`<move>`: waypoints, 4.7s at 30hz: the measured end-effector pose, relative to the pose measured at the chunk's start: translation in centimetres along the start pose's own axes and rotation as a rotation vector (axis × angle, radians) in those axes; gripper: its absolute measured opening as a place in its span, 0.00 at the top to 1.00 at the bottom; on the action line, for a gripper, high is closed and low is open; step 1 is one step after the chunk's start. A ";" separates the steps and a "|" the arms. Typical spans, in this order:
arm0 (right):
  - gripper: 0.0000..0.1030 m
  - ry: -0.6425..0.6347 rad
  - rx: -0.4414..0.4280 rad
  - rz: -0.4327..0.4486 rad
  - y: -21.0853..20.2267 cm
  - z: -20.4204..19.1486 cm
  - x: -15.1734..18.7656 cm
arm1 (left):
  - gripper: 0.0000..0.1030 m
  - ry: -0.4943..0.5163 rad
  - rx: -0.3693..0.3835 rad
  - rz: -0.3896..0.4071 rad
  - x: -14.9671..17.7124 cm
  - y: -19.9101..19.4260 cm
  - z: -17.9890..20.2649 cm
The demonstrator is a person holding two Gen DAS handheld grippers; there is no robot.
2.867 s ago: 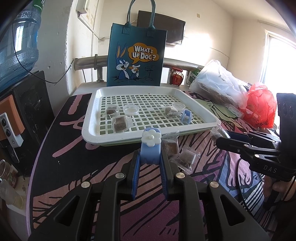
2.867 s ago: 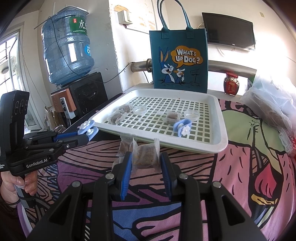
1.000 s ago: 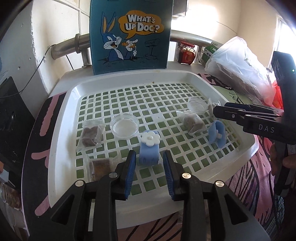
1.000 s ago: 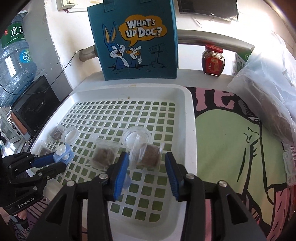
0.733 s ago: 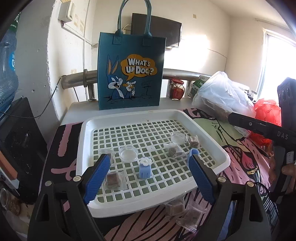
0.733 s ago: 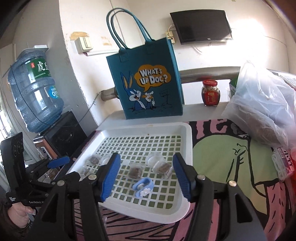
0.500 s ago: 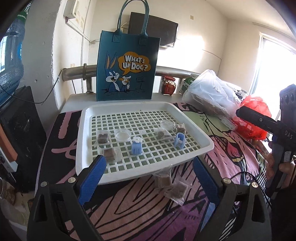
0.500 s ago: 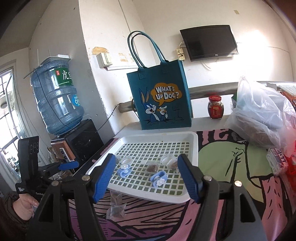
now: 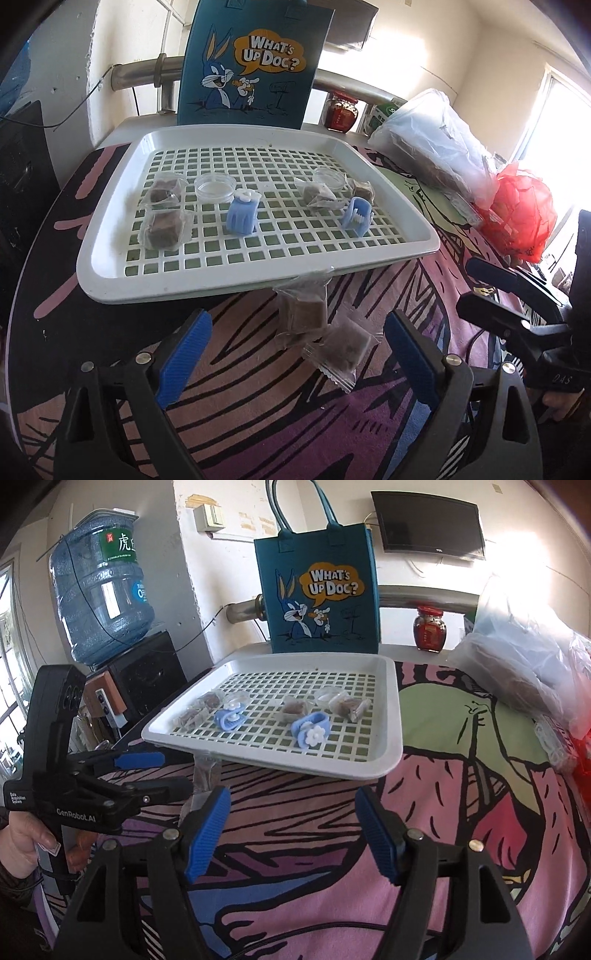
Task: Organize objects
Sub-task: 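Grasp a bagged brown cube with the right tool while the left tool grasps another bag, then hold both bagged brown cubes raised in front of the tray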
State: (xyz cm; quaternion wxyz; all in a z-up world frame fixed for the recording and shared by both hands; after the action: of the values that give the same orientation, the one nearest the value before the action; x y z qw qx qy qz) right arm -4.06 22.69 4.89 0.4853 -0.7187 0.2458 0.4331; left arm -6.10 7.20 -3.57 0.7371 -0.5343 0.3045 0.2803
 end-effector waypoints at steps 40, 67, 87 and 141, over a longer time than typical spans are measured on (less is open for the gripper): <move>0.73 -0.192 -0.147 -0.132 3.7 -7.3 1.5 | 0.74 0.046 -0.060 0.107 1.5 -4.2 -2.8; 0.72 -0.146 -0.104 0.020 1.2 -6.0 0.8 | 0.74 0.078 -0.019 0.180 1.6 -5.7 -2.2; 0.72 -0.131 -0.116 0.012 1.5 -5.7 0.8 | 0.74 0.054 -0.013 0.156 1.6 -5.2 -2.4; 0.72 -0.132 -0.119 0.009 1.5 -5.7 0.8 | 0.73 0.052 -0.011 0.151 1.6 -5.0 -2.4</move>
State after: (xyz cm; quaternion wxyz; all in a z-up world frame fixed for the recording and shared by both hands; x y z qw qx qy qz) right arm -2.60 16.92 4.35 0.4549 -0.7151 0.1906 0.4954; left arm -1.68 3.68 -2.29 0.7026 -0.5212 0.3614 0.3226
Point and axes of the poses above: each gripper's, at about its wrist camera, not at the fingertips, and y roughly the way its jaws point, z to its right, x to its underside, the point moved 2 cm from there along y, roughly the way its jaws point, and after that the axes turned 8 degrees about z, right-handed, at the moved point
